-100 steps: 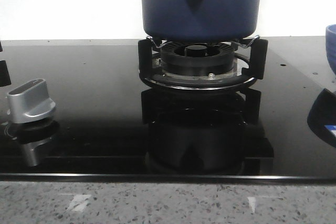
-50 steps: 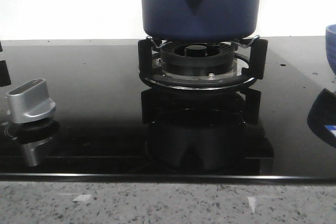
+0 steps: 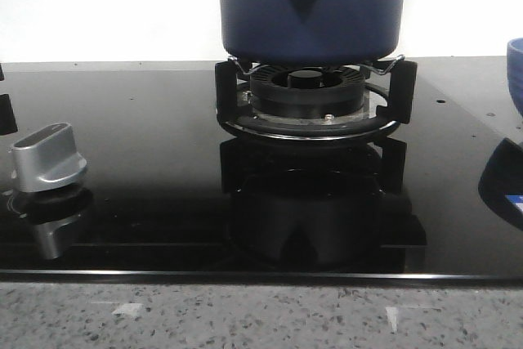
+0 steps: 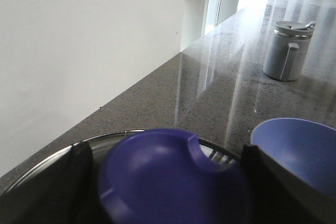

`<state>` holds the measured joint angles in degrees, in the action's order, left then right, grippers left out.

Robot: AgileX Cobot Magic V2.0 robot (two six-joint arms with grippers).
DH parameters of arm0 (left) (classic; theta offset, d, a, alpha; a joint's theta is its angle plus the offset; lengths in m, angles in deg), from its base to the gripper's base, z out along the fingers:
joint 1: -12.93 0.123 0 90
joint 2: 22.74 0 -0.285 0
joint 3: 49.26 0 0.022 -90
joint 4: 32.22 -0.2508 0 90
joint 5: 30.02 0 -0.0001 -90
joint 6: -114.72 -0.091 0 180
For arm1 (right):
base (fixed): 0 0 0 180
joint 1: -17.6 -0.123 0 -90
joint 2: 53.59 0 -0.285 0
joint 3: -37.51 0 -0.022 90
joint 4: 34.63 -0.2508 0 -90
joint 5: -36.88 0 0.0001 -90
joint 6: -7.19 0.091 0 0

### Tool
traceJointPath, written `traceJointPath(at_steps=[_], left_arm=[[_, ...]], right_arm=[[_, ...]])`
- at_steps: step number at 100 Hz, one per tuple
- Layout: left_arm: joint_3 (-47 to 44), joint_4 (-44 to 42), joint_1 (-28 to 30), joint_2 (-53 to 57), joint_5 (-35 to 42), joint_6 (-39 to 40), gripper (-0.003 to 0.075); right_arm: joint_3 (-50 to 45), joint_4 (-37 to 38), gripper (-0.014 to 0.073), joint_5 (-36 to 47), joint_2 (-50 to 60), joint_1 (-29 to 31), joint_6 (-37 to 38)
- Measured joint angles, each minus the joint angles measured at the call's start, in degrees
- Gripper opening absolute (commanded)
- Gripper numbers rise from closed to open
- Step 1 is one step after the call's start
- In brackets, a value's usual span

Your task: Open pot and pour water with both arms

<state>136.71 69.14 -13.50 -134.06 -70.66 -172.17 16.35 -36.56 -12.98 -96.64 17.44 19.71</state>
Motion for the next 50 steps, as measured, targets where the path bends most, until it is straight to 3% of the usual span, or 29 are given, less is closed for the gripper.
traceJointPath(at_steps=[34, 50], left_arm=[[0.69, 0.11, 1.05, 2.69, 0.00, 0.40, 0.0530], [0.69, 0.11, 4.62, 10.52, 0.00, 4.05, 0.0288]], right_arm=[[0.00, 1.93, -0.0068, 0.00, 0.00, 0.00, -0.10], [-1.12, 5.89, -0.0068, 0.78, 0.95, 0.00, -0.10]])
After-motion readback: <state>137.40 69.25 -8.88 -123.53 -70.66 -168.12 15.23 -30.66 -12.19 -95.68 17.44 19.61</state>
